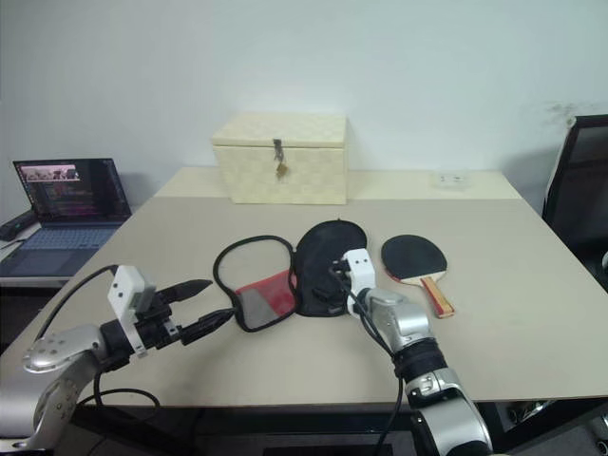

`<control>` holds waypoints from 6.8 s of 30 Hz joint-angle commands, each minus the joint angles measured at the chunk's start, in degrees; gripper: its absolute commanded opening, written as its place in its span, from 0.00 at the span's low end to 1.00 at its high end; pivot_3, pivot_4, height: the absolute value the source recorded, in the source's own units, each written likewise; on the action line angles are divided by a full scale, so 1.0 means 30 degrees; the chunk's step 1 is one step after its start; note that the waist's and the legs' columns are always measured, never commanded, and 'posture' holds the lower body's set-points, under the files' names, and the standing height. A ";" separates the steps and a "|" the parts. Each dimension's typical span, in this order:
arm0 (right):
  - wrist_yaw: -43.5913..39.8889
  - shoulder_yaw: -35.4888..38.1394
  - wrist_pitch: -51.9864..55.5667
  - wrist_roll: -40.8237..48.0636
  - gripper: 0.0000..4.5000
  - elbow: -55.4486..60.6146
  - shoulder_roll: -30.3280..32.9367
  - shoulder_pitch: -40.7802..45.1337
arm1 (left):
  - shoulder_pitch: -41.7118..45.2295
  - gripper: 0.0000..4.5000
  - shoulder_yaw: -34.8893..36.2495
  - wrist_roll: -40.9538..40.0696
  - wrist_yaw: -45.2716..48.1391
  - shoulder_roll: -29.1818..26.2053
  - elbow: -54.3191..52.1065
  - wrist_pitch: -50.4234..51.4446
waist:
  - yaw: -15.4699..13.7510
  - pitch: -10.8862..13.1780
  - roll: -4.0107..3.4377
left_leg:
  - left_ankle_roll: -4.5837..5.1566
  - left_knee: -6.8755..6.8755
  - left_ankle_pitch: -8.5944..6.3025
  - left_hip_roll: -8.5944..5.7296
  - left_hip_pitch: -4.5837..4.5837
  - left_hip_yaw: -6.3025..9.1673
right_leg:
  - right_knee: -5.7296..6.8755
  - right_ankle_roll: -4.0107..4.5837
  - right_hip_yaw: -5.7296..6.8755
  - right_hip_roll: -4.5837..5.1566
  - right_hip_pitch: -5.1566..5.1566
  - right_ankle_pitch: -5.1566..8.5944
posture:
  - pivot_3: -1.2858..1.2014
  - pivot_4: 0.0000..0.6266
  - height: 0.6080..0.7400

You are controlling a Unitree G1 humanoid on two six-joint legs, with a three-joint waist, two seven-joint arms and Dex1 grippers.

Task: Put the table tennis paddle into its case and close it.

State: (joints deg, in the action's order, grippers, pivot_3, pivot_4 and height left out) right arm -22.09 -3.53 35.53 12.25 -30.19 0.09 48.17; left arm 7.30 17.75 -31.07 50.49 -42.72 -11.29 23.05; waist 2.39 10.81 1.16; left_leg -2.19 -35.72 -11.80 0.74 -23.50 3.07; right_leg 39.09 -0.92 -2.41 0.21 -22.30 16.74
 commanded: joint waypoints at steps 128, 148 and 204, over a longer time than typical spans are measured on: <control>0.5665 0.2567 0.9591 0.0447 0.26 1.4864 0.2486 -0.4595 | 0.4489 1.00 -0.1220 -0.1283 0.4556 -0.1674 0.1690 0.0906 | -0.0188 0.0013 -0.0012 | 0.0038 -0.0038 -0.0020 -0.0039 -0.0159 -0.0030 | -0.0015 -0.0045 -0.0010 -0.0019 -0.0127 -0.0034 | 0.52 0.24 1.00; 0.8407 0.2387 0.7078 -0.1502 0.26 1.2197 0.0058 -0.4847 | 0.4191 1.00 -0.1253 -0.1270 0.3949 -0.1516 0.1205 0.1012 | -0.0119 0.0013 -0.0013 | 0.0038 -0.0028 -0.0020 -0.0016 -0.0157 -0.0046 | 0.0001 -0.0039 -0.0021 -0.0020 -0.0150 -0.0036 | 0.52 0.24 1.00; 0.1957 0.1383 0.9905 0.2502 0.86 1.8014 0.4332 -0.6964 | 0.3640 1.00 -0.1074 -0.0130 0.3516 -0.1453 0.2595 0.0214 | -0.0127 0.0004 0.0002 | 0.0038 -0.0042 -0.0020 -0.0008 -0.0133 -0.0038 | 0.0002 -0.0039 -0.0015 -0.0023 -0.0124 -0.0035 | 0.52 0.24 1.00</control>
State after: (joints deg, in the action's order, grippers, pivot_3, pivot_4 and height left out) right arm -13.56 -1.66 66.98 17.74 20.62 11.43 25.22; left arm 18.21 12.88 -32.12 61.93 -46.79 -3.70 24.56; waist 2.01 10.82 1.17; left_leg -2.07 -35.86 -11.86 0.70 -23.91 2.94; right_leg 39.10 -1.04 -2.46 0.14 -22.68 16.64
